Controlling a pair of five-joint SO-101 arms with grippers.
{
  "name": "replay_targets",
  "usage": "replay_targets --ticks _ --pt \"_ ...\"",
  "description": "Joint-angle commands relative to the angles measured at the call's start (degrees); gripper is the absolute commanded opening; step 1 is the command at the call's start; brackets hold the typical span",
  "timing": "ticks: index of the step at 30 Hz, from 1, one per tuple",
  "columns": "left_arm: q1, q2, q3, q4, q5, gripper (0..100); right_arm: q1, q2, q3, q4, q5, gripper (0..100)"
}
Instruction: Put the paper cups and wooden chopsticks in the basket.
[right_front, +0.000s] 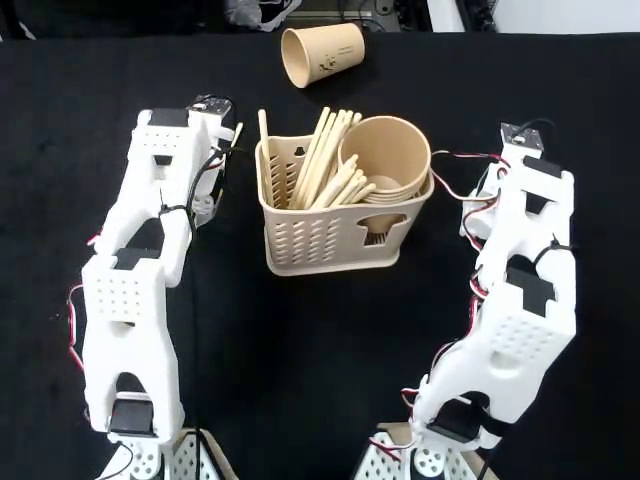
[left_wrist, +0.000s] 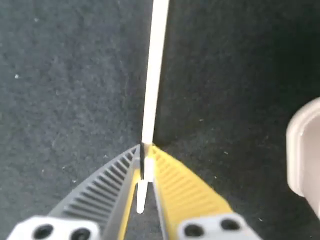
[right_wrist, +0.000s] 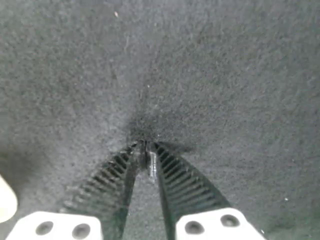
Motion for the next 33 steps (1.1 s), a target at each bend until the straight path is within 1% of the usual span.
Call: replay_targets --ticks 1,4,9,11,12,16,18,21,24,27,29,30,33 --pt "0.8 -1.1 -2.9 1.1 0.0 3 0.0 -1.3 0.1 -0.3 0.4 1.2" --pt "0.9 -4.2 -1.1 1.6 0.3 3 0.0 -1.3 0.0 -0.3 0.4 1.2" --pt "1.7 -11.7 5.3 1.2 0.0 3 0.0 -1.3 0.0 -0.3 0.4 1.2" --pt "1.7 -12.6 5.4 1.2 -0.1 3 0.0 -1.3 0.0 -0.3 0.4 1.2" --pt "1.5 -12.3 4.0 1.2 -0.3 5 0.0 -1.3 0.0 -0.3 0.4 1.2" --pt "0.2 -7.6 -1.8 1.8 -0.7 19 0.0 -1.3 0.1 -0.3 0.4 1.2" --pt "0.1 -2.8 -3.6 1.8 -0.8 20 0.0 -1.3 0.1 -0.3 0.4 1.2" --pt "0.0 4.2 -7.1 1.8 -0.8 18 0.0 -1.3 0.1 -0.3 0.4 1.2" --pt "0.0 9.8 -11.9 5.2 -0.9 15 0.0 -1.3 0.1 -0.3 0.4 1.2" --pt "0.5 13.5 -18.9 8.9 -0.9 2 0.1 -1.3 0.1 -0.3 0.4 1.2" --pt "0.5 15.6 -23.2 11.3 -0.9 4 0.1 -1.3 0.1 -0.3 0.4 1.2" --pt "0.3 16.4 -24.9 12.0 -0.9 2 0.1 -1.3 0.1 -0.3 0.4 1.2" --pt "-0.2 17.1 -26.9 12.7 -0.9 3 0.1 -1.3 0.0 -0.3 0.4 1.2"
